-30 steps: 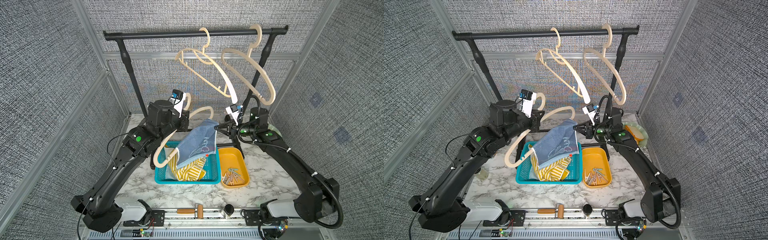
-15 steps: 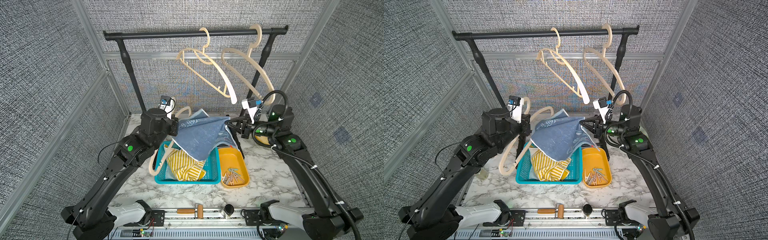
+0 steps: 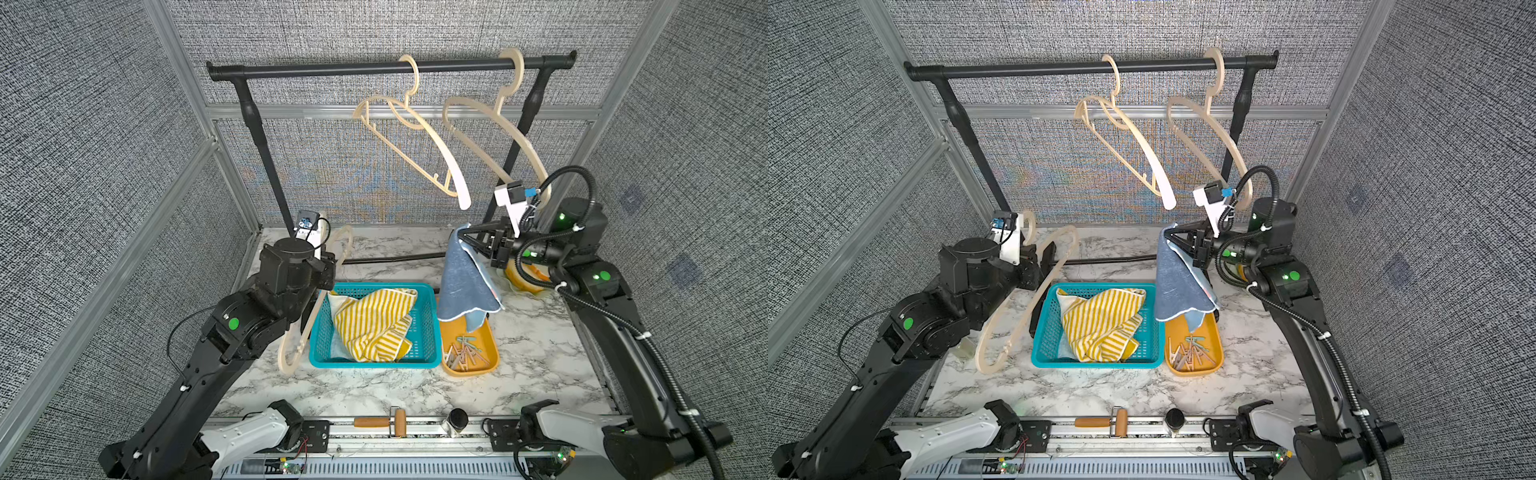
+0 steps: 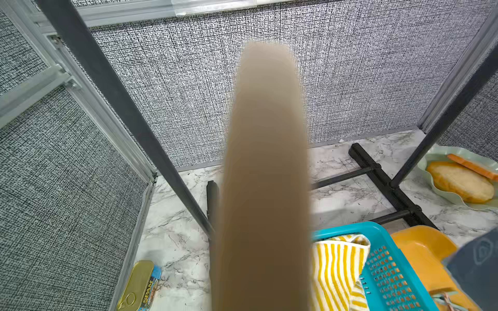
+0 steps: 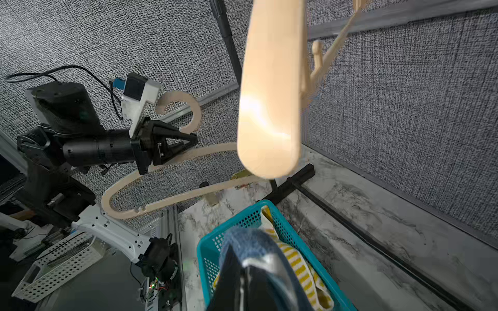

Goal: Remove the clothespins securing towels to the hanger
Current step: Remove the towel from the hanger.

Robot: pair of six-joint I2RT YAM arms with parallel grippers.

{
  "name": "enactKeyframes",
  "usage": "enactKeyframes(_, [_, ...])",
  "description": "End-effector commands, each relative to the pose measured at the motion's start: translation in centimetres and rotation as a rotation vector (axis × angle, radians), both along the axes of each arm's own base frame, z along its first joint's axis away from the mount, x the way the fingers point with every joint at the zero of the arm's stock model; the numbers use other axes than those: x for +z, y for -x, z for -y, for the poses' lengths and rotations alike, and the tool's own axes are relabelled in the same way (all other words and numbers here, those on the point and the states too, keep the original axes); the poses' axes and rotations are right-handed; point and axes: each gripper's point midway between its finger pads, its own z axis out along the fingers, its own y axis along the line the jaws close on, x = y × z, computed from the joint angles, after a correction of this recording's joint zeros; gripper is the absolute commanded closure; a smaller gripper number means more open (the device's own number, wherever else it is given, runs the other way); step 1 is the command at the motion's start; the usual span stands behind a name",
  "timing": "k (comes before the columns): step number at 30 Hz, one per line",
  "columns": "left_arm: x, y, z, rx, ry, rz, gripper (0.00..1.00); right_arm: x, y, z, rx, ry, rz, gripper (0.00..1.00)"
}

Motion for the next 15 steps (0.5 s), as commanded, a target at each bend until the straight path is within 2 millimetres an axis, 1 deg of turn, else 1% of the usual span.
enactKeyframes(1, [0.1,0.3,0.4,-0.032,0.002,-0.004,1.00,0.9,1.1,-1.3,0.062,-0.006,0.022,1.00])
enactKeyframes(3, [0.3,0.5,0.6,-0.053,0.000,-0.003,1.00,1.1,1.3,-2.0,0.072,0.007,0.031,1.00])
enactKeyframes(6, [1.0,1.0,0.3,-0.065,0.007,0.011,1.00,0.7,1.7,-3.2,0.092,0.028,0.029,1.00])
enactKeyframes(11, [2.0,1.7,-0.4,-0.059,0.000,0.013,1.00,-0.9,2.2,-5.2,0.124,0.061,0.016,1.00])
enactKeyframes(15, [2.6,2.2,-0.9,-0.056,0.004,0.020,1.00,-2.4,2.0,-6.1,0.121,0.080,-0.006,1.00])
